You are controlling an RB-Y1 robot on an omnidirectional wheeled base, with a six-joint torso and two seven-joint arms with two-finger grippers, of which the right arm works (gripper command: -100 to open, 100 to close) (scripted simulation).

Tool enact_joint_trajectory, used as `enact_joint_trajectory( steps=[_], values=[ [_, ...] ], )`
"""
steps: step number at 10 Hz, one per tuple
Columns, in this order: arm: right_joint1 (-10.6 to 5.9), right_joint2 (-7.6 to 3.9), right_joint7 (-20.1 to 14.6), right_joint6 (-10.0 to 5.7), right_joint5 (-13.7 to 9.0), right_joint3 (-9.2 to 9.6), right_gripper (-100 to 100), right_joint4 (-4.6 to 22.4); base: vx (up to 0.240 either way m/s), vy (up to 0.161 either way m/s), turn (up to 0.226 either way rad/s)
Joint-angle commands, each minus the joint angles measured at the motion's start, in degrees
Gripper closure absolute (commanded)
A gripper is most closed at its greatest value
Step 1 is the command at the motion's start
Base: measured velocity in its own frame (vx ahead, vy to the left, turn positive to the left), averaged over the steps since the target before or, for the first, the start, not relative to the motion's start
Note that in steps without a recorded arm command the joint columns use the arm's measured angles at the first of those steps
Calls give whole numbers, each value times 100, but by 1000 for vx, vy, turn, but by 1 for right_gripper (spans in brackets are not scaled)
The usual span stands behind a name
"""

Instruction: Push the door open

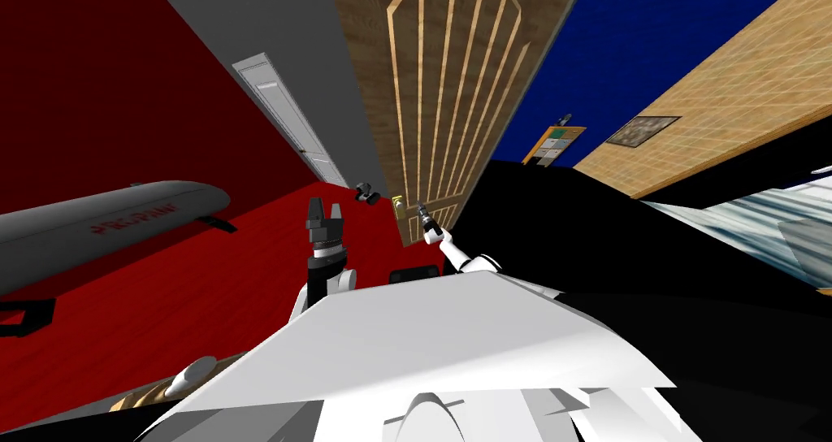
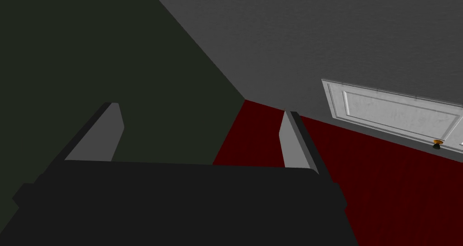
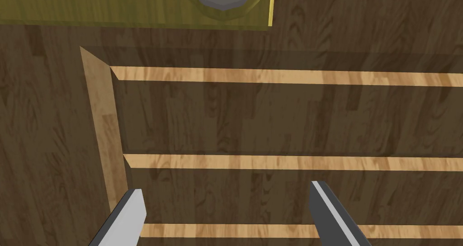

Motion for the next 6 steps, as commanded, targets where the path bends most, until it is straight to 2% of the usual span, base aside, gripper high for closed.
enact_joint_trajectory(
  steps=[1, 2, 3, 4, 6],
  values=[
    [-90, 36, 3, -74, -49, 93, -100, 168, -23, -1, -140],
    [-97, 80, 15, -76, -137, 274, -100, 168, -37, 2, -231],
    [-101, 106, 20, -77, -178, 360, -100, 167, -56, 16, -192],
    [-107, 162, 31, -79, -258, 524, -100, 167, -73, 21, -186],
    [-118, 284, 50, -82, -392, 801, -100, 166, -111, 65, -248]
  ],
)
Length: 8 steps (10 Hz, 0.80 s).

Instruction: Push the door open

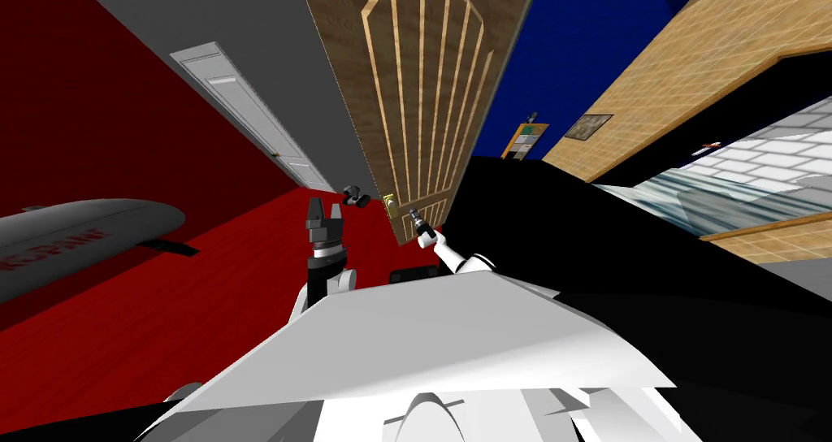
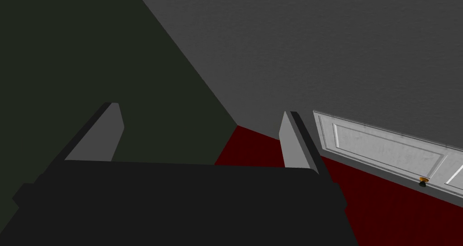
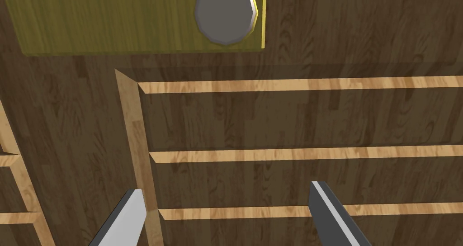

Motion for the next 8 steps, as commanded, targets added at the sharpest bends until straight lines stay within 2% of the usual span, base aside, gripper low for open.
enact_joint_trajectory(
  steps=[1, 2, 5, 6, 8],
  values=[
    [-65, 110, 1, -9, -99, 186, -100, 77, -157, 90, -113],
    [-68, 157, 5, -10, -134, 260, -100, 77, -103, 61, -68],
    [-59, 181, 22, 16, -145, 279, -100, 51, -119, 79, -38],
    [-64, 12, 24, -6, -146, 269, -100, 71, 56, 55, 25],
    [-71, -125, 31, -22, -146, 249, -100, 88, 173, 92, 18]
  ],
)
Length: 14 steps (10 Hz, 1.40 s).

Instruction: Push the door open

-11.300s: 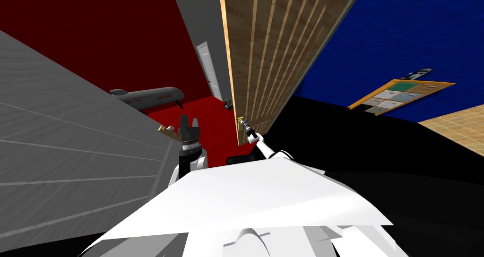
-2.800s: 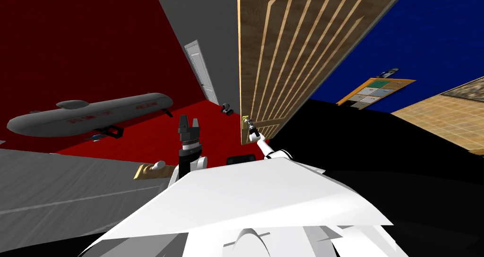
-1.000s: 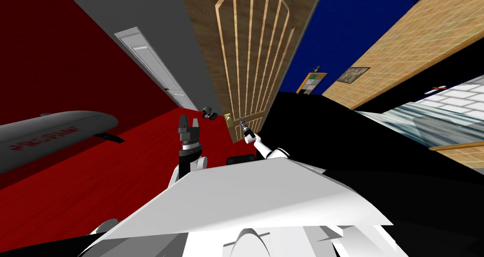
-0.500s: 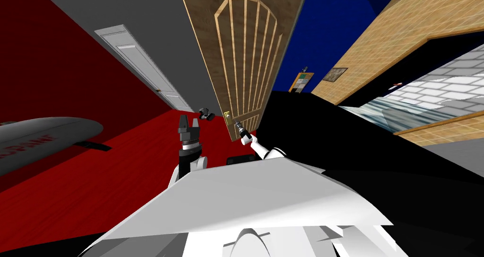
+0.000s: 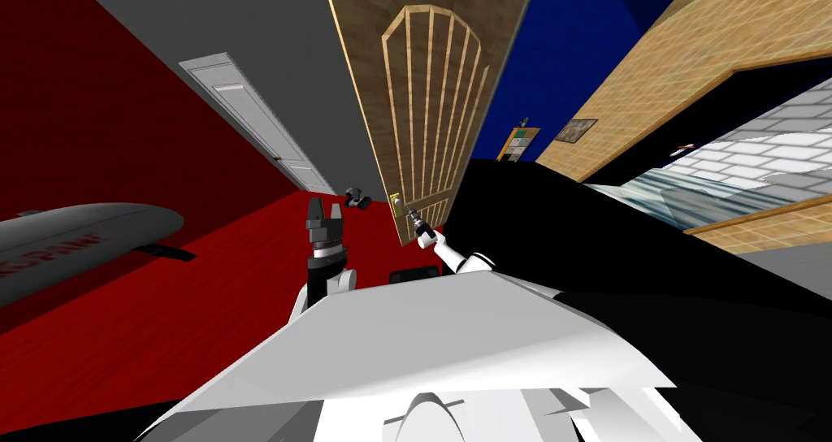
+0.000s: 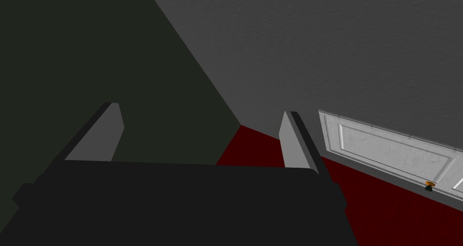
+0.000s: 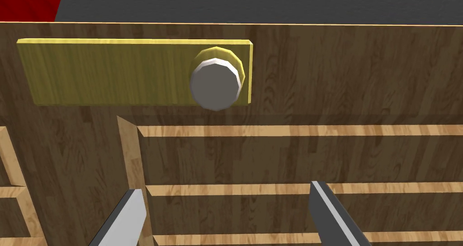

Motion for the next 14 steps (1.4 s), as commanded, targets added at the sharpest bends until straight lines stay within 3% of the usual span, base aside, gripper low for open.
enact_joint_trajectory(
  steps=[1, 3, 5, 6, 7, 12, 13, 14],
  values=[
    [-13, -72, 11, -38, 3, -12, -100, 48, 211, 114, 26],
    [-23, -26, 21, -62, 4, -42, -100, 72, 249, 118, 26],
    [-31, 192, 30, -83, 4, -69, -100, 94, 243, 135, 30],
    [-69, 147, 20, -121, 4, -61, -100, 177, 103, 59, 1],
    [-69, 147, 20, -121, 4, -61, 100, 177, -8, -6, -10],
    [-69, 147, 20, -121, 4, -61, 100, 177, -23, -12, 2],
    [-73, 1, 45, -114, -20, -162, 100, 197, 52, 112, -37],
    [-77, -28, 51, -114, -27, -190, 100, 200, 122, 164, -73]
  ],
)
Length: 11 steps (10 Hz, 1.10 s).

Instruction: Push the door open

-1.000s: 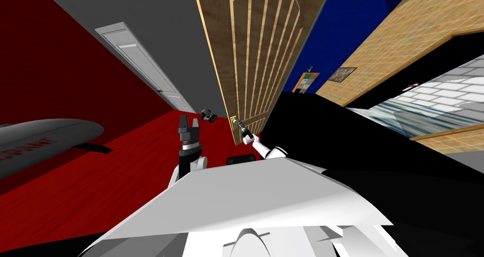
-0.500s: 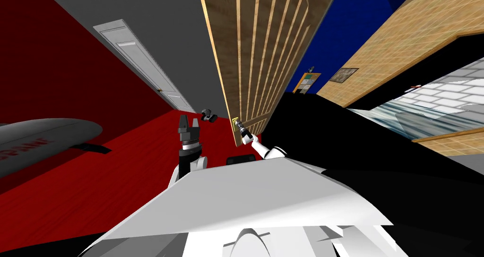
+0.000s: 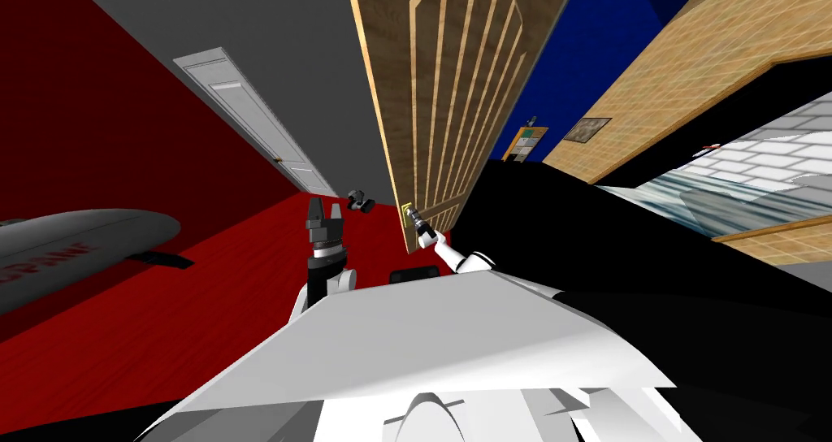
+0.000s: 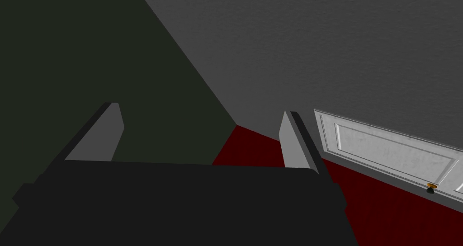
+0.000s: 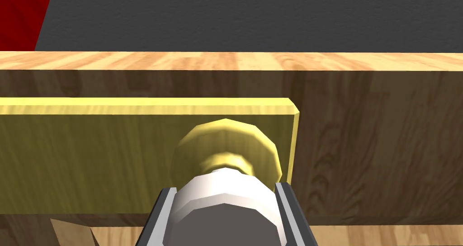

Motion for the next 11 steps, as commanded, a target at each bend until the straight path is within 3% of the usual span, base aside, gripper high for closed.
enact_joint_trajectory(
  steps=[1, 3, 6, 9, 10, 11],
  values=[
    [-1, -98, 45, -20, -23, -140, 100, -62, 126, 175, -71],
    [-21, -159, 75, -19, -60, -288, 100, -45, 152, 180, -79],
    [-41, -149, 106, -18, -98, -439, 100, -27, 132, 186, -81],
    [-72, 34, 154, -16, -156, -671, 100, 0, 126, 161, -87],
    [-64, -18, 143, -24, -145, -631, 100, 39, 58, 61, -37],
    [-84, -133, 172, -43, -187, -750, 100, 48, 101, 129, -49]
  ],
)
